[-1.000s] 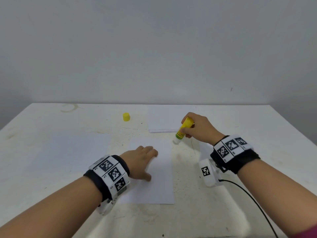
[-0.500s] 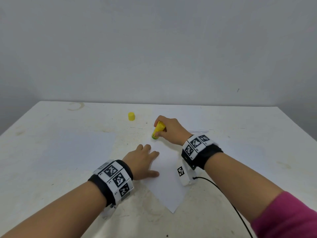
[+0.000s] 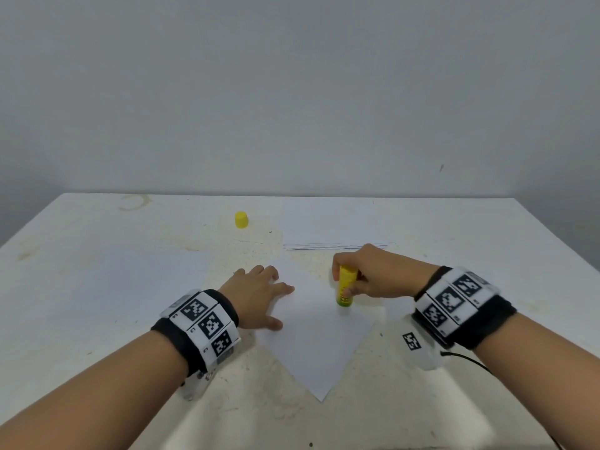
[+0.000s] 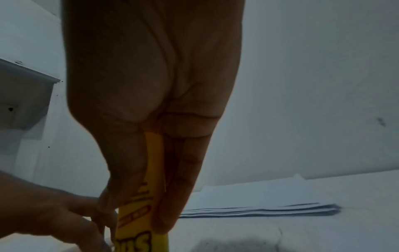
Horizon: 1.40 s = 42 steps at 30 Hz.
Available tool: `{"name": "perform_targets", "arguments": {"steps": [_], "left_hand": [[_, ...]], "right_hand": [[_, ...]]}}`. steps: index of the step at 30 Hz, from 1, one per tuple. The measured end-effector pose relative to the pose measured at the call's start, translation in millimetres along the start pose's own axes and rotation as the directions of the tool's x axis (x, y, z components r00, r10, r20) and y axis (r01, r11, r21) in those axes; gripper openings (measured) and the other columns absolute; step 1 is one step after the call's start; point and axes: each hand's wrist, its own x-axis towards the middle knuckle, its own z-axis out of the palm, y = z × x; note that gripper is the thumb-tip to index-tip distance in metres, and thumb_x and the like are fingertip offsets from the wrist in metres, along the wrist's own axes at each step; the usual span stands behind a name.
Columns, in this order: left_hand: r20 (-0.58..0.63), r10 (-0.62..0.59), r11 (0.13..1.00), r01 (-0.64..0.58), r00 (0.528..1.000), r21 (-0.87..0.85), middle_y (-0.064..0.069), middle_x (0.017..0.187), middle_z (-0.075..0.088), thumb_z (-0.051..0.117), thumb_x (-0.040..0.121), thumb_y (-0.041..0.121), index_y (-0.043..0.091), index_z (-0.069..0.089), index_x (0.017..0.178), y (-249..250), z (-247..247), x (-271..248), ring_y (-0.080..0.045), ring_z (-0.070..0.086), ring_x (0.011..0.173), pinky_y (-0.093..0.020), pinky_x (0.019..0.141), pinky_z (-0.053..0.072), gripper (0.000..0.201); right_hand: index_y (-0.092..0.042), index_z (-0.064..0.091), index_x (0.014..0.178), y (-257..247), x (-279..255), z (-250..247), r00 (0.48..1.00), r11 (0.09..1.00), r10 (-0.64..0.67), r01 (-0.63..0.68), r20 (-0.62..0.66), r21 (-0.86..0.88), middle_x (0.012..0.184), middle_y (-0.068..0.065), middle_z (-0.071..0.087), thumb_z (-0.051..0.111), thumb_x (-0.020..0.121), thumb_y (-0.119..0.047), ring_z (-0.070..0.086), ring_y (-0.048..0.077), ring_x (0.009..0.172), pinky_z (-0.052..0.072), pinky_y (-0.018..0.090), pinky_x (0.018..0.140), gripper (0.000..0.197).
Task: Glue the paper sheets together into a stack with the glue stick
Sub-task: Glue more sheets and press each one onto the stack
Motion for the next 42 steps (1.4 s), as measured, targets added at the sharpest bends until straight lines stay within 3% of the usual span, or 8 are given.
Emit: {"name": "perform_targets", "arguments": {"steps": [6,14,18,21,25,29,35,42], "left_hand": [[-0.084,-0.007,0.996,0.014,0.996,0.085,-0.004,0.139,0.024,0.05,0.084,0.067,0.034,0.028,0.147,2,0,-2,-0.023,0.022,0.129,-0.037,0.102,0.026,0.074],[-0.08,-0.158,0.97,0.17,0.984,0.175,-0.007,0.121,0.031,0.037,0.076,0.084,0.003,0.045,0.117,11,1,-3,-0.025,0.03,0.113,-0.037,0.093,0.028,0.091],[-0.15,-0.06,0.996,0.068,0.987,0.05,-0.009,0.142,0.021,0.042,0.083,0.074,0.005,0.034,0.134,9,8,-3,-0.027,0.026,0.129,-0.039,0.103,0.029,0.086],[-0.102,0.114,0.99,-0.122,0.988,-0.077,-0.004,0.16,-0.006,0.047,0.094,0.053,0.016,0.017,0.151,10,10,-1,-0.023,0.004,0.147,-0.042,0.117,0.018,0.074],[0.082,0.1,0.987,-0.089,0.992,-0.13,0.004,0.161,-0.012,0.037,0.101,0.042,0.022,-0.004,0.154,11,9,4,-0.017,-0.005,0.148,-0.039,0.119,0.017,0.07],[0.101,0.094,0.991,-0.084,0.99,-0.104,0.005,0.161,-0.011,0.037,0.101,0.041,0.025,-0.005,0.153,9,7,7,-0.016,-0.004,0.148,-0.04,0.118,0.021,0.069],[0.113,0.099,0.992,-0.089,0.989,-0.087,0.006,0.161,-0.01,0.038,0.102,0.038,0.026,-0.004,0.154,8,6,9,-0.017,-0.002,0.148,-0.039,0.118,0.021,0.068],[0.102,0.126,0.992,-0.123,0.987,-0.035,0.001,0.162,-0.006,0.033,0.101,0.013,0.022,-0.002,0.154,6,3,7,-0.022,0.006,0.147,-0.036,0.117,0.021,0.064]], "right_hand": [[-0.026,0.056,0.098,14,-23,-3,0.999,0.999,0.036,-0.037,0.028,0.039,0.087,-0.003,0.064,0.069,0.087,-0.022,0.059,0.009,0.07,0.051,0.028,0.07,0.018],[-0.017,0.061,0.092,37,-6,-14,0.895,0.894,0.21,-0.012,-0.395,0.448,0.083,0.003,0.068,0.075,0.081,-0.01,0.066,0.006,0.059,0.055,0.018,0.064,0.019],[-0.017,0.059,0.095,34,8,-9,0.883,0.895,0.22,-0.014,-0.414,0.446,0.088,0.005,0.065,0.073,0.082,-0.01,0.066,0.01,0.064,0.054,0.017,0.063,0.02],[-0.02,0.059,0.095,28,20,-4,0.892,0.911,0.205,-0.024,-0.402,0.411,0.092,0.007,0.066,0.074,0.082,-0.013,0.067,0.018,0.075,0.057,0.032,0.074,0.021],[-0.023,0.058,0.095,15,36,5,0.916,0.921,0.165,-0.012,-0.365,0.388,0.097,0.007,0.064,0.073,0.082,-0.017,0.063,0.023,0.086,0.055,0.036,0.078,0.021],[-0.02,0.057,0.103,4,48,11,0.932,0.95,0.125,-0.013,-0.341,0.313,0.097,0.003,0.059,0.07,0.085,-0.018,0.055,0.018,0.085,0.043,0.023,0.07,0.022],[-0.019,0.056,0.108,-6,38,0,0.988,0.994,0.046,-0.032,-0.145,0.102,0.097,0.003,0.057,0.069,0.086,-0.02,0.055,0.019,0.084,0.046,0.028,0.073,0.025],[-0.019,0.058,0.106,-8,-1,-1,1.0,1.0,0.006,-0.006,-0.008,0.026,0.089,-0.003,0.057,0.069,0.087,-0.021,0.054,0.012,0.074,0.05,0.031,0.07,0.022]]}}
